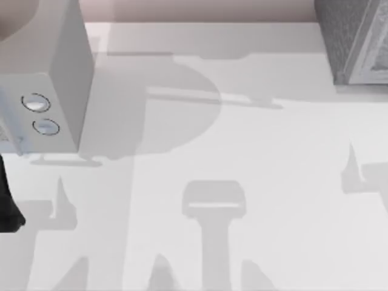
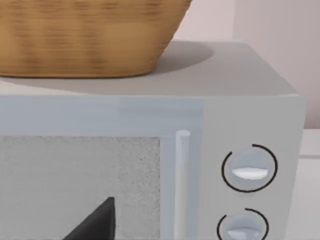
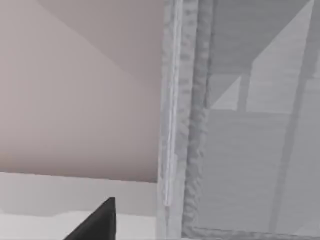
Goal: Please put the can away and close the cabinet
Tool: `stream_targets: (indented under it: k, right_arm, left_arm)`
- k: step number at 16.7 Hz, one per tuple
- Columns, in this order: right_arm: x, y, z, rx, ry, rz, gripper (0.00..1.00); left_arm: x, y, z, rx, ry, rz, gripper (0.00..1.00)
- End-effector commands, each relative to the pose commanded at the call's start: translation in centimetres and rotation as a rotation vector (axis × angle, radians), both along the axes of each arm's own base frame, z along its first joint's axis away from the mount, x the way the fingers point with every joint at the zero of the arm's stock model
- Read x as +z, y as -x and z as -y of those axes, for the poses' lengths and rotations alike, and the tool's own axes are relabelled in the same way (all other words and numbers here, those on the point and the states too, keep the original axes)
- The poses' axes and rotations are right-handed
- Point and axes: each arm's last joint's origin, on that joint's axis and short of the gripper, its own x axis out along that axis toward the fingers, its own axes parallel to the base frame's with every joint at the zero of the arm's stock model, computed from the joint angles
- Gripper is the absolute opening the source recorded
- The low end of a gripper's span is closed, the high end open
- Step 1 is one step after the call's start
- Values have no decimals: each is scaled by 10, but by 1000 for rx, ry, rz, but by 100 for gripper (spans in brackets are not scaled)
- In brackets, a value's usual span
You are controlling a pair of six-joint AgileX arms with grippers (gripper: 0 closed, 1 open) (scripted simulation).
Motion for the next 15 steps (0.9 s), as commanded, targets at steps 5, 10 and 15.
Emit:
stream_targets:
  k: [5,10,15]
  right_arm:
    - [-94,12,4,-39,-24,-5,100]
    - [-121,12,5,-53,-35,2,100]
    - [-121,12,5,-49,-34,-3,100]
  left_arm:
    - [0,0,0,0,0,0,100]
    - [0,0,0,0,0,0,100]
    - [0,0,0,0,0,0,100]
